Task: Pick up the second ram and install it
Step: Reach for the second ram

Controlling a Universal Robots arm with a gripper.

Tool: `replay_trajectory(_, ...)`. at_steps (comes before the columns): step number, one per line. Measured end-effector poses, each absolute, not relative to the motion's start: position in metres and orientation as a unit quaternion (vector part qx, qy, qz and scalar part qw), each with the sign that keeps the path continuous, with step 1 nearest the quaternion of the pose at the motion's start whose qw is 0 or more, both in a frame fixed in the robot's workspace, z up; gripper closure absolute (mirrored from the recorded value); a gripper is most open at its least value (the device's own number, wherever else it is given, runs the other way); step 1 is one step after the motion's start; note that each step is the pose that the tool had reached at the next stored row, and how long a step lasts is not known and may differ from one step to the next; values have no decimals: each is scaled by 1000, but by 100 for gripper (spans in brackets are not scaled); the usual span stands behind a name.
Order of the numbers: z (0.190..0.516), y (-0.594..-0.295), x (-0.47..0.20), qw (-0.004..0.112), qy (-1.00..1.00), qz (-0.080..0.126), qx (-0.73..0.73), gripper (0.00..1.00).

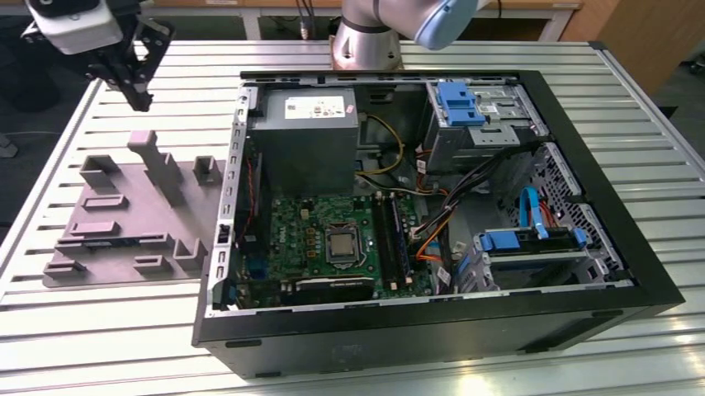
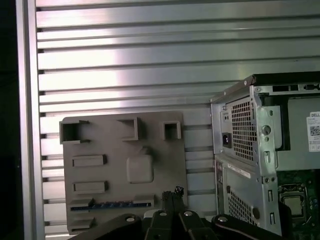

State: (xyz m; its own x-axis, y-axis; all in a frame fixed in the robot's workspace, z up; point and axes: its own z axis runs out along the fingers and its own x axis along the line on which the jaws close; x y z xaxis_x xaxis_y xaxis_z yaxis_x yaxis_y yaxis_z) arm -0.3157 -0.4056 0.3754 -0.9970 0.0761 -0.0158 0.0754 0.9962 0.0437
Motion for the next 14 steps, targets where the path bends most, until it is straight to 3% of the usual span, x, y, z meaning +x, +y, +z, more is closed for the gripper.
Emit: replay_trajectory(14, 363, -414, -370, 7, 999, 22, 38, 89)
